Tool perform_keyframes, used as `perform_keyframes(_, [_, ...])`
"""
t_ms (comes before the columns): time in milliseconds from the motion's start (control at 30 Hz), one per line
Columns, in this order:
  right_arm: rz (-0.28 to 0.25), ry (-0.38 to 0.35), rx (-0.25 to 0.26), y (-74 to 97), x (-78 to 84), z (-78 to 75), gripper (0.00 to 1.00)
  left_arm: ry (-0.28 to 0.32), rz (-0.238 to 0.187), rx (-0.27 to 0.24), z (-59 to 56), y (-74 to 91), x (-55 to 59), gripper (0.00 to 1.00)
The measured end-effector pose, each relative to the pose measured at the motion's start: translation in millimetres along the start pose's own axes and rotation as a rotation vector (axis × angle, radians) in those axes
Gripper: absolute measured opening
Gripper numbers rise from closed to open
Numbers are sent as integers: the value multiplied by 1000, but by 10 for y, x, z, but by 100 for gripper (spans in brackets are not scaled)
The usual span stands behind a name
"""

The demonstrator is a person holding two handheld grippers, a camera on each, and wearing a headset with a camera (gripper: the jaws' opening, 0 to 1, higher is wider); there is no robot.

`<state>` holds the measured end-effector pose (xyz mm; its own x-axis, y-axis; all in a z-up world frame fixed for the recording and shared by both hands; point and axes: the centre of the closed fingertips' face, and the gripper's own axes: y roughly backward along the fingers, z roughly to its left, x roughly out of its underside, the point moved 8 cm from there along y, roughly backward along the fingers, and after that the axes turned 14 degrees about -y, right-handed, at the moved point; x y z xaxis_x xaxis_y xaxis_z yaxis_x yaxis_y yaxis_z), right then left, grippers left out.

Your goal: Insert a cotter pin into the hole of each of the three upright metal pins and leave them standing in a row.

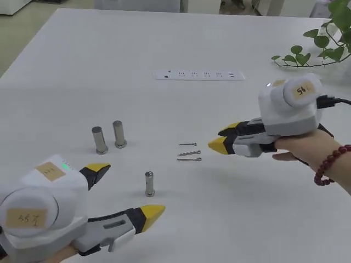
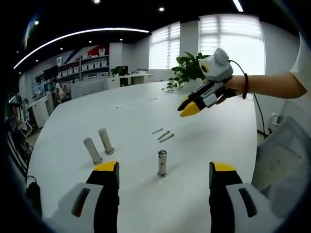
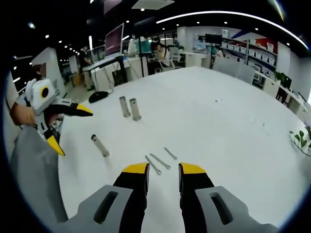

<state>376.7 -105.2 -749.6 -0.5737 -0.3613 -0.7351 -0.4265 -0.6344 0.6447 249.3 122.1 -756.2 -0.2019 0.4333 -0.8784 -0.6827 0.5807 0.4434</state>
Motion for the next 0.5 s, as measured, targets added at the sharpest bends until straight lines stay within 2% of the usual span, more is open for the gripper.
perform_keyframes(267, [61, 61, -23, -273, -80, -74, 23, 9, -6, 10, -18, -4, 4, 85])
perform_keyframes(500, [133, 121, -48, -489, -85, -132, 19, 19, -16, 4, -7, 7, -11, 90])
